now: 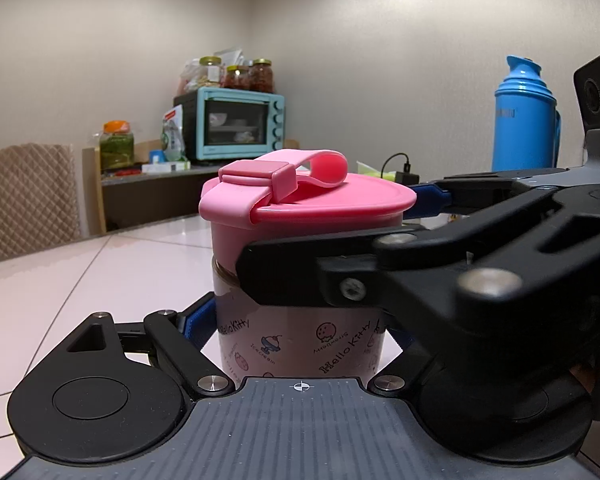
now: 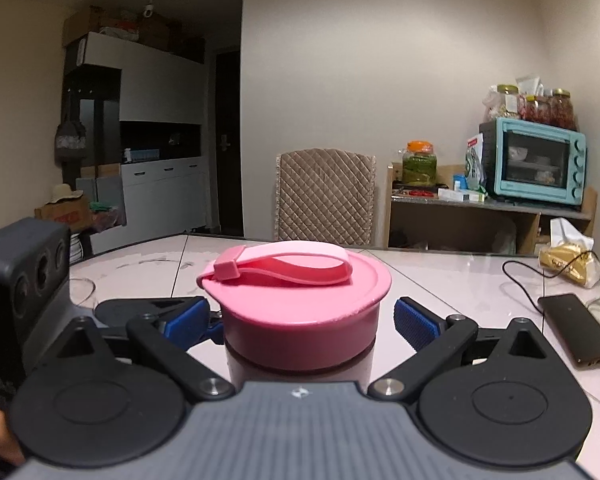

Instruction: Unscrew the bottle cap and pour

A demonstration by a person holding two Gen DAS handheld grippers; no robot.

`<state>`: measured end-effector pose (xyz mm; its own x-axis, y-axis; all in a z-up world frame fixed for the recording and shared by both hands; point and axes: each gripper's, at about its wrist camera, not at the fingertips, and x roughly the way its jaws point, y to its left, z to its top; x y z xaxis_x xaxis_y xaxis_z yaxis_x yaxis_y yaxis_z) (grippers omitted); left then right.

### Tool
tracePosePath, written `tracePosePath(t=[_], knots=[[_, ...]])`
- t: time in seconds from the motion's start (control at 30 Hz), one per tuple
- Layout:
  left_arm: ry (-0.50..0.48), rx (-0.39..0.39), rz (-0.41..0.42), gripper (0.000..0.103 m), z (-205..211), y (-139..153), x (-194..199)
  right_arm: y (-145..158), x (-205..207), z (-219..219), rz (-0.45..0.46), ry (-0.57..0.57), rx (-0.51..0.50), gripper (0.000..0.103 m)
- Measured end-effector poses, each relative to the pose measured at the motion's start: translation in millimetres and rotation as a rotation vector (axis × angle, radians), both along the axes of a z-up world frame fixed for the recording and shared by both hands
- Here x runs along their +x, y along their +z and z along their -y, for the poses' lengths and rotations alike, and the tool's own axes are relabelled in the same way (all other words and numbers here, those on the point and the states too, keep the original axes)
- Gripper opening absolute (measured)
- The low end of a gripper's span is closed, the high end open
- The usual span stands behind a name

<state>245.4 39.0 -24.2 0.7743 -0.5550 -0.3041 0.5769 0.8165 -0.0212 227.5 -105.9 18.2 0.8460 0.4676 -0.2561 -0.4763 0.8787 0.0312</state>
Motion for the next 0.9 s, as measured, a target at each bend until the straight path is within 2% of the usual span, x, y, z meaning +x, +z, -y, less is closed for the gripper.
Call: tracePosePath(t=[0.2,0.3,0.53,0.67,0.9], knots=[[0.000,0.000,0.000,0.089,0,0,0,-2,0,-6,0.004,-0.008,0.006,0.093],[0.000,-0.001,0.000,0.089,0,0,0,-2,0,-8,0.009,-0.014,0.001,0.086],[0.000,-0.004,-0.001,0.089,-1,0,0,-1,1,-5,0.014,0.025,-0.016,0.085],[-0.001,-0.002,0.000,0.089,-1,1,0,3,8,6,0.017,0.140,-0.046,0.085],[-0.001,-0.001,0.001,0.089,-2,0,0,7,36,36,0.006,0.419,-0.062,0.085]])
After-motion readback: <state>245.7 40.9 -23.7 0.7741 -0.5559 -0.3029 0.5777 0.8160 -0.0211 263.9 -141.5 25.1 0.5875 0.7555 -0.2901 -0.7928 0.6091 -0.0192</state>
